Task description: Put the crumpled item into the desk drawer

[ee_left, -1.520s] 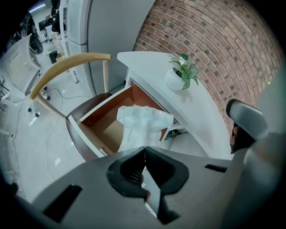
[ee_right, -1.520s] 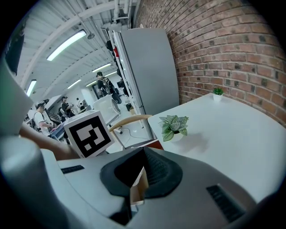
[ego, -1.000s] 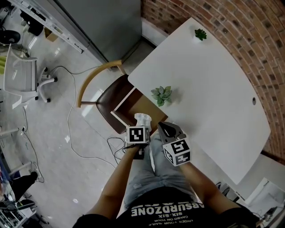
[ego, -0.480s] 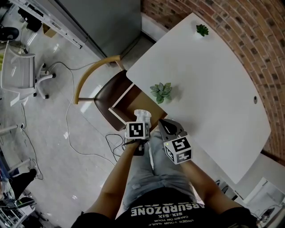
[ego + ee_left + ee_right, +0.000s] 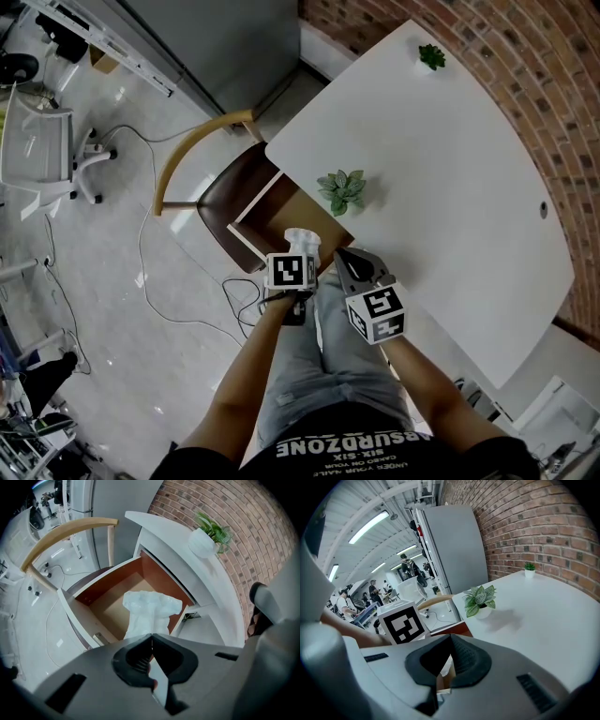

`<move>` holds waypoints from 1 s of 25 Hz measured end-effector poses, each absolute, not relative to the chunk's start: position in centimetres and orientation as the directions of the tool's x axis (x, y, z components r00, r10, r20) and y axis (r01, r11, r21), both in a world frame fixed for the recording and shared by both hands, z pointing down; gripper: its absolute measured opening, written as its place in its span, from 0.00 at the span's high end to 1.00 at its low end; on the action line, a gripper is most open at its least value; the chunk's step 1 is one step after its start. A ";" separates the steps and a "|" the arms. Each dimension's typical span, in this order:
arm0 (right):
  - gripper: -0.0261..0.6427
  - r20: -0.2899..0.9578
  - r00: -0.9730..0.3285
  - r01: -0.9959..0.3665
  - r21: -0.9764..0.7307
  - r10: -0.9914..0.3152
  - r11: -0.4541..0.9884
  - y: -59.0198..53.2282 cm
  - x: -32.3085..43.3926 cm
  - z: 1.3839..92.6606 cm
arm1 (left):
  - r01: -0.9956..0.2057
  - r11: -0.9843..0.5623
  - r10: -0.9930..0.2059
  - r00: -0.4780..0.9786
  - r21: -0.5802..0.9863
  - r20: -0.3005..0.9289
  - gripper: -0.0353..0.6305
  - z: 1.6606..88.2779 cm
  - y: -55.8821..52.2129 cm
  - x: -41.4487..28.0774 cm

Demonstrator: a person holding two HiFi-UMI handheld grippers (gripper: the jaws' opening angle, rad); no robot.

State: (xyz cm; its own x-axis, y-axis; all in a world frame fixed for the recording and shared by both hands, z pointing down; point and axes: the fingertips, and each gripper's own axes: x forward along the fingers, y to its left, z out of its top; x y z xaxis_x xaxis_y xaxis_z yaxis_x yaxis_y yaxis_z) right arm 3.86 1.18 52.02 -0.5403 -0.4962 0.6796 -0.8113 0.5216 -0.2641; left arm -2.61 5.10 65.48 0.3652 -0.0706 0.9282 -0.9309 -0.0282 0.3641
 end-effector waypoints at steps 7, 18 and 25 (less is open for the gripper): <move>0.96 0.682 -0.540 -0.813 -0.273 -0.493 0.514 1.2 3.9 53.0 | -0.930 -0.016 -0.059 0.367 0.366 0.928 0.94 66.3 5.2 -2.3; 0.96 0.681 -0.547 -0.808 -0.278 -0.486 0.520 1.2 3.5 54.4 | -0.928 0.005 -0.049 0.371 0.371 0.927 0.94 67.9 5.6 -1.9; 0.96 0.682 -0.558 -0.798 -0.285 -0.472 0.531 1.2 3.1 55.2 | -0.919 0.062 -0.040 0.388 0.390 0.921 0.94 68.8 5.5 -1.9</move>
